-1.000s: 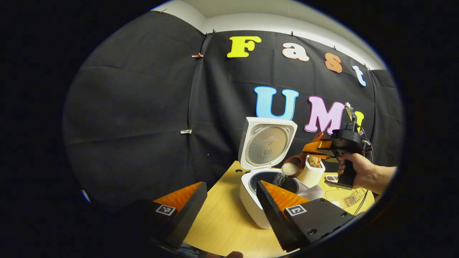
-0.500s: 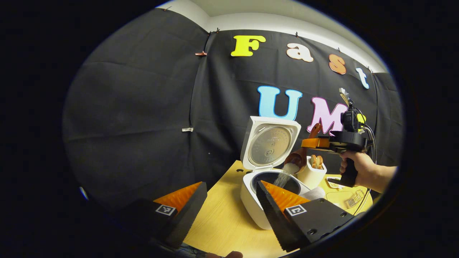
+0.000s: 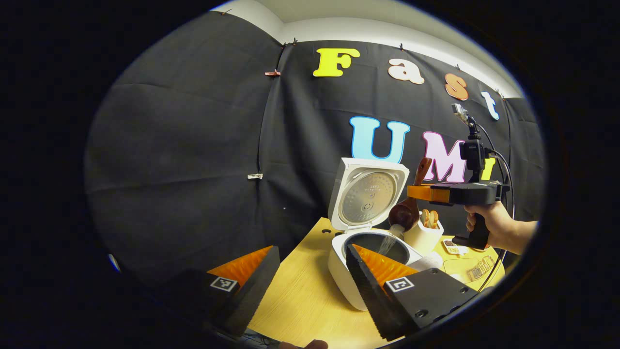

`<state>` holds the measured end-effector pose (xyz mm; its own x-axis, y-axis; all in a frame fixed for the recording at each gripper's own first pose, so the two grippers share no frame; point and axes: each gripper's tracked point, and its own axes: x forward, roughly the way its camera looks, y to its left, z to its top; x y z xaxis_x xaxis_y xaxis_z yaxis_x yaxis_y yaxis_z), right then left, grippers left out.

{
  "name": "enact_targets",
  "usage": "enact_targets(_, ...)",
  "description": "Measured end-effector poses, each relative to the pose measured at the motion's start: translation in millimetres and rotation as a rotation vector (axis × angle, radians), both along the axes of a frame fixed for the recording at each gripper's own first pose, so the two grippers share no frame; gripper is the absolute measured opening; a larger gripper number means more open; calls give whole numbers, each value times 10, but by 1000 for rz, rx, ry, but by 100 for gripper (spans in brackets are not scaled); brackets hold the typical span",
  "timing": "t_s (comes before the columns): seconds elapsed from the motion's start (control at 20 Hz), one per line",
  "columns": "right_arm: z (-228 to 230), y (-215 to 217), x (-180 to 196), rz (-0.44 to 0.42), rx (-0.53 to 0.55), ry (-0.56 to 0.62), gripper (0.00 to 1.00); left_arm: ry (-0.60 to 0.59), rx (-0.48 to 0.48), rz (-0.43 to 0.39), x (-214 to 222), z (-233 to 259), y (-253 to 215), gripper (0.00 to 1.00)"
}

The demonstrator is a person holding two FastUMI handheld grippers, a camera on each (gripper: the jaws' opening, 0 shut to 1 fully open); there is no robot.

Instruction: Close the left gripper, press the button to open the rice cooker; take a wooden spoon from the chopstick holder with the right hand, scoop a spoonful of rice and pour it into the rice cooker, then put the wooden spoon back into the chopstick holder.

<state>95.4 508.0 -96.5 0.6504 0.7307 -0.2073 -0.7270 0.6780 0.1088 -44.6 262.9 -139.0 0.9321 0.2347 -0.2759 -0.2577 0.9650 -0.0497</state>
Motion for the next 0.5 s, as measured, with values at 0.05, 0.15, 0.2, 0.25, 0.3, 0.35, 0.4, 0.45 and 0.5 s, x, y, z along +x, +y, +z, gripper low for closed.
enact_targets(0.05,28,16,-45,19,-25,-39,8,0,2,0,-5,6,3,95)
enact_targets(0.15,134,81,-126,68,-76,-135,8,1,3,4,-5,2,9,95)
enact_targets(0.2,171,104,-173,89,-98,-177,8,0,0,6,-14,-5,25,95)
enact_targets(0.25,192,121,-223,105,-113,-211,8,-2,-3,6,-20,2,20,95)
enact_targets(0.3,218,133,-279,114,-123,-236,8,-2,-4,8,-30,-3,12,96)
enact_targets(0.35,215,139,-321,122,-133,-256,8,-3,-3,9,-30,-2,15,96)
enact_targets(0.4,229,145,-339,127,-141,-271,8,-3,-1,10,-25,0,5,96)
enact_targets(0.45,216,161,-348,132,-145,-272,8,-3,1,9,-26,12,12,98)
enact_targets(0.5,193,169,-356,137,-141,-260,8,-4,2,9,-39,16,2,96)
